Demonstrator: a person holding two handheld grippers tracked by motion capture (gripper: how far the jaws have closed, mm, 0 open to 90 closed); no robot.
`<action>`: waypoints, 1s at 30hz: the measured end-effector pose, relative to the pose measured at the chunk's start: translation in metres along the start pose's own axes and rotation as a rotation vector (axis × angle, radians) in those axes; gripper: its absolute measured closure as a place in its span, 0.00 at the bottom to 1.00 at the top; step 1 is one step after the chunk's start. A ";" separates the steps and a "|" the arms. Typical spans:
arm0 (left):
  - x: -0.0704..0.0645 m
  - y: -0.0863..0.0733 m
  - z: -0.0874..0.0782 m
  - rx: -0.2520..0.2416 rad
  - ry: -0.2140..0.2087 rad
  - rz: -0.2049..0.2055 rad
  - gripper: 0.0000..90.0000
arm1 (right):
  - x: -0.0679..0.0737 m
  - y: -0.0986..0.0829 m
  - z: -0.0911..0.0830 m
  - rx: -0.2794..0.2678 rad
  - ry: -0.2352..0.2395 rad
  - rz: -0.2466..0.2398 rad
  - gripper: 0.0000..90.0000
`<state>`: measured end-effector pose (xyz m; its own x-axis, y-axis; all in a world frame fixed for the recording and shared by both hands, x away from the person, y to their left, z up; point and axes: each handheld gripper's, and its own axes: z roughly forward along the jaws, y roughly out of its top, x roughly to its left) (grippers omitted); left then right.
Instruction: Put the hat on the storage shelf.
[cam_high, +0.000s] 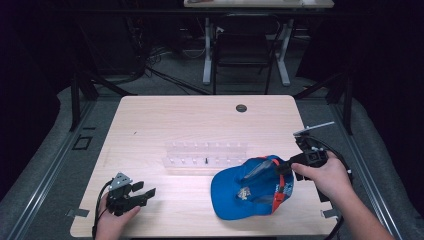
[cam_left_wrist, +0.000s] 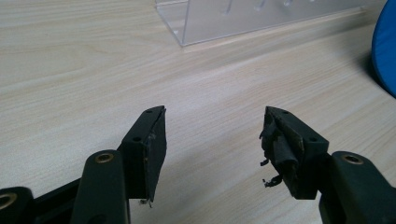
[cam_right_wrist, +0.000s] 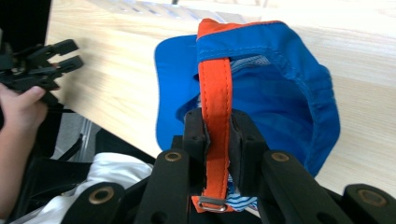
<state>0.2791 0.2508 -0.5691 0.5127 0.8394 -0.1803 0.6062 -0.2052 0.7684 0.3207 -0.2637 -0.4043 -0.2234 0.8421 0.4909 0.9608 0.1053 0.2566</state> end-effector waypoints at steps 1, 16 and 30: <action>0.000 0.000 0.000 0.000 0.000 0.000 0.45 | 0.002 0.001 -0.001 0.001 0.010 -0.004 0.87; -0.001 0.000 0.000 -0.003 -0.005 -0.003 0.46 | 0.018 0.008 -0.005 -0.003 0.211 0.015 0.87; -0.006 0.001 0.002 -0.002 -0.014 0.011 0.46 | 0.034 0.013 -0.002 -0.024 0.352 0.018 0.87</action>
<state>0.2777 0.2451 -0.5686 0.5277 0.8300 -0.1806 0.5996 -0.2134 0.7713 0.3252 -0.2351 -0.3828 -0.2535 0.6093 0.7514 0.9618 0.0761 0.2628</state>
